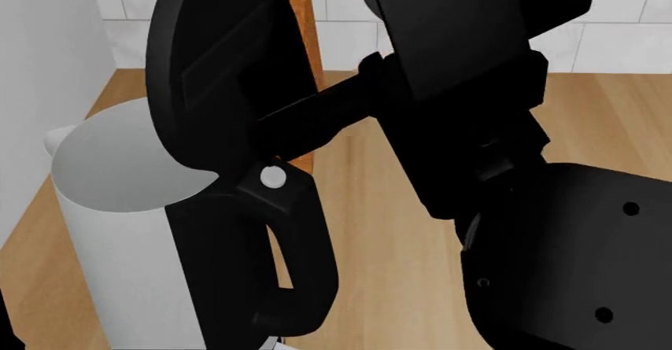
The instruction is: Close the lid of the electric kettle.
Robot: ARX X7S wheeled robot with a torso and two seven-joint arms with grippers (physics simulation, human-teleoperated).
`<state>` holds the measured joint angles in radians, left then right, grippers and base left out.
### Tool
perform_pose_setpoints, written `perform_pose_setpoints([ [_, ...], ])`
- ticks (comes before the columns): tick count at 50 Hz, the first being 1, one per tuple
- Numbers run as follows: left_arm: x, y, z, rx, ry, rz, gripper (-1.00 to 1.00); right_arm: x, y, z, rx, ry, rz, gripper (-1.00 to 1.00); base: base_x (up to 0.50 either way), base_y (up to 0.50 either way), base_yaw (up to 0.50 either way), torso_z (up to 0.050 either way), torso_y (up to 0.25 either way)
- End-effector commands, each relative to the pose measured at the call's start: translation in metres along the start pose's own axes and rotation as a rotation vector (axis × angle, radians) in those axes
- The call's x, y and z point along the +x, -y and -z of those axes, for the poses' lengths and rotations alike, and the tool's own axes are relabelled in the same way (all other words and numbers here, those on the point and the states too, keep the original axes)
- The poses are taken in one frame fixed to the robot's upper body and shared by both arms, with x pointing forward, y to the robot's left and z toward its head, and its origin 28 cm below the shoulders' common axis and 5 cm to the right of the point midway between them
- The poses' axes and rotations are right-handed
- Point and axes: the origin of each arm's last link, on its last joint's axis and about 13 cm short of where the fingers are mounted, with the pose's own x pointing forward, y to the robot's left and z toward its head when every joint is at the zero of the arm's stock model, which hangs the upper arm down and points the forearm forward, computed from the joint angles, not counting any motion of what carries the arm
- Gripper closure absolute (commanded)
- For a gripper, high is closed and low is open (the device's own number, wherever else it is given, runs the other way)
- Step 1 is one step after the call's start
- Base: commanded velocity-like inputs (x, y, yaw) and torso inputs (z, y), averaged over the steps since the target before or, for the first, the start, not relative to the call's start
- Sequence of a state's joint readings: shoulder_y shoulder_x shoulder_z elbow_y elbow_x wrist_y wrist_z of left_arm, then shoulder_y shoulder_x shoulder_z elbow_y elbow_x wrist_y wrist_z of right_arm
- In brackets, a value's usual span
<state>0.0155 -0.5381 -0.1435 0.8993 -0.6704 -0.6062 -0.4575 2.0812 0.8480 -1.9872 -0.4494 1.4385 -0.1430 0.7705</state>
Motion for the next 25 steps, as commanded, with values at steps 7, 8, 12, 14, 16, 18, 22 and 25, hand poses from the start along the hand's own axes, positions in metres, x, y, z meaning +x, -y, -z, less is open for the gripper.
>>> perform_pose_setpoints([
  [7,-0.006,0.001,0.002,-0.011,-0.001,-0.033,-1.0,0.034,-0.026,0.009,-0.002,-0.034,-0.159,-1.0,0.0,0.0,0.0,0.0,0.0],
  [8,-0.007,0.0,0.003,-0.012,-0.002,-0.035,-1.0,0.034,-0.027,0.01,-0.002,-0.035,-0.165,-1.0,0.0,0.0,0.0,0.0,0.0],
  [12,-0.008,-0.001,0.003,-0.012,-0.004,-0.048,-1.0,0.035,-0.032,0.009,-0.003,-0.03,-0.189,-1.0,0.0,0.0,0.0,0.0,0.0],
  [14,-0.009,0.0,0.002,-0.014,-0.002,-0.051,-1.0,0.035,-0.033,0.008,-0.007,-0.028,-0.198,-1.0,0.0,0.0,0.0,0.0,0.0],
  [16,-0.009,0.0,0.003,-0.014,-0.003,-0.052,-1.0,0.035,-0.032,0.008,-0.011,-0.023,-0.195,-1.0,0.0,0.0,0.0,0.0,0.0],
  [18,-0.009,0.0,0.005,-0.014,-0.008,-0.055,-1.0,0.034,-0.025,0.002,0.011,0.006,-0.159,-1.0,0.0,0.0,0.0,0.0,0.0],
  [22,-0.01,0.0,0.005,-0.012,-0.01,-0.057,-1.0,0.03,-0.008,-0.016,0.053,0.084,-0.089,-1.0,0.0,0.0,0.0,0.0,0.0],
  [25,-0.01,0.001,0.004,-0.007,-0.009,-0.055,-1.0,0.025,0.008,-0.034,0.066,0.152,-0.024,-1.0,0.0,0.0,0.0,0.0,0.0],
])
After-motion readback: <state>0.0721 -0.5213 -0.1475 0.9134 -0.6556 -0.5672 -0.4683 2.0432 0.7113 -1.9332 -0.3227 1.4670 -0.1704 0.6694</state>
